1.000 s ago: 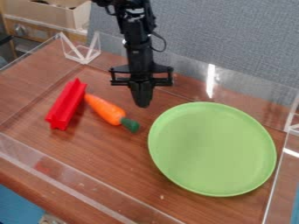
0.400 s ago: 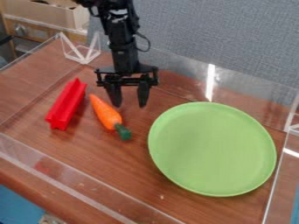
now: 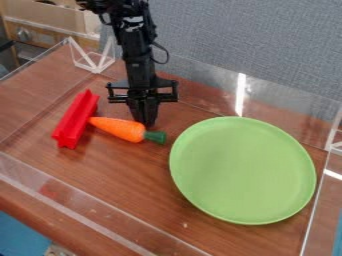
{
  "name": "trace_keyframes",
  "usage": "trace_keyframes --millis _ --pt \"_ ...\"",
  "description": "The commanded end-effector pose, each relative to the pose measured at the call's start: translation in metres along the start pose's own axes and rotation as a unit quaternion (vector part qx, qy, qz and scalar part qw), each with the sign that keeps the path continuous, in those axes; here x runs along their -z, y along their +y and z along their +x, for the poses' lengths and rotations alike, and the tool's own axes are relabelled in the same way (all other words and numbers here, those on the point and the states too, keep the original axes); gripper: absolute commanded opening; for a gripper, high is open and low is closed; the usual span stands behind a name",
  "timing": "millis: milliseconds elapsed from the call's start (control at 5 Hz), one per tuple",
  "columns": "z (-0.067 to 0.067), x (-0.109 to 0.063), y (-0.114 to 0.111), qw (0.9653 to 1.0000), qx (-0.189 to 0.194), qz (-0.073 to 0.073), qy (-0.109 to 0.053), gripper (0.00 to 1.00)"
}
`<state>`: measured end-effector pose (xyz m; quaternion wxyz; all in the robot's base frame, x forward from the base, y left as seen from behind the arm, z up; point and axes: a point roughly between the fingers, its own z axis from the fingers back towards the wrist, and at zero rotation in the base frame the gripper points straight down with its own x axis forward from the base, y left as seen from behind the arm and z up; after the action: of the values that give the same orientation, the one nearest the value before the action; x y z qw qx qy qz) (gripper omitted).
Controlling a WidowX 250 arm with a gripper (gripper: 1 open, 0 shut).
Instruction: Put the carrot on the left side
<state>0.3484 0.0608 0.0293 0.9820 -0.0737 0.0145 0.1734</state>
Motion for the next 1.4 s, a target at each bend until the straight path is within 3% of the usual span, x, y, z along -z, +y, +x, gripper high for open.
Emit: trace_keyframes --millis 0,200,400,800,1000,1200 --pt "0.006 -0.010 0.009 0.9998 -0.010 0.002 -0.017 1.00" --pt "0.006 -0.009 0.012 0.9998 -0.015 0.004 -0.015 1.00" --pt "0.006 -0.011 0.014 0.9997 -0.016 0.006 -0.017 0.00" --pt "-0.002 -0.068 0.016 0.9985 0.025 -0.008 -0.049 0.00" --pt "-0.008 -0.083 0.021 0.9978 0.031 -0.007 -0.058 0.00" --pt "-0.007 -0.071 0.019 0.9982 0.030 -0.004 -0.052 1.00"
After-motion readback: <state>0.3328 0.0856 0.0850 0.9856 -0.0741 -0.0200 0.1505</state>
